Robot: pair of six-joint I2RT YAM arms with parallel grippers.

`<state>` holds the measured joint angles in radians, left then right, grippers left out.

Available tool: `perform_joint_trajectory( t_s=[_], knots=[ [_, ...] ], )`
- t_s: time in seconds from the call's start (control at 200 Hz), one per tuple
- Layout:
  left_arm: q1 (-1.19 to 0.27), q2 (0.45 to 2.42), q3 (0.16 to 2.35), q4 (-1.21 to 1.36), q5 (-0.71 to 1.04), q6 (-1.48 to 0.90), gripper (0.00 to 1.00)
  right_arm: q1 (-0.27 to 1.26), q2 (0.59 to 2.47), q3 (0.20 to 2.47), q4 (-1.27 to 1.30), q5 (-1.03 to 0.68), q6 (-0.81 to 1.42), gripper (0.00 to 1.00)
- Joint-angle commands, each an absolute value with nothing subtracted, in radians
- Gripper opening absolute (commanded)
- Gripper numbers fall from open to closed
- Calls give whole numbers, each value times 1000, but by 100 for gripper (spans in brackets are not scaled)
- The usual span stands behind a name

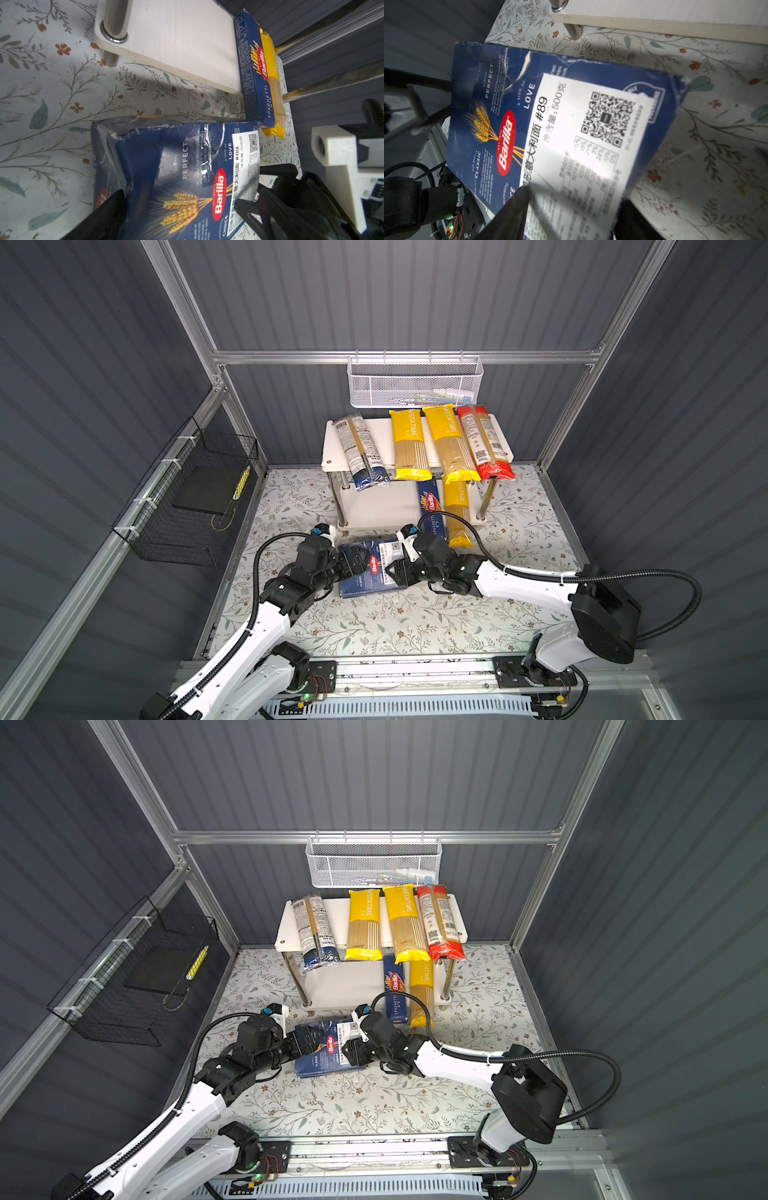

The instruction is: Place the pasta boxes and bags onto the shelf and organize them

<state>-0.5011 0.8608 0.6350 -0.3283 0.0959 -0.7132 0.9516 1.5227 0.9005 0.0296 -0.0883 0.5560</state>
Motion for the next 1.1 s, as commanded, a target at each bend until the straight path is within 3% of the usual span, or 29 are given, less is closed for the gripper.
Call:
perform_joint_trajectory(
  t_s=[0.0, 1.096],
  knots=[
    [-529, 873, 717, -186, 270, -685, 100, 981, 1469, 994, 276, -203, 521, 64],
    [-529, 1116, 842, 15, 210, -588, 100, 895, 1468, 1052, 304, -104, 528, 65]
  ],
)
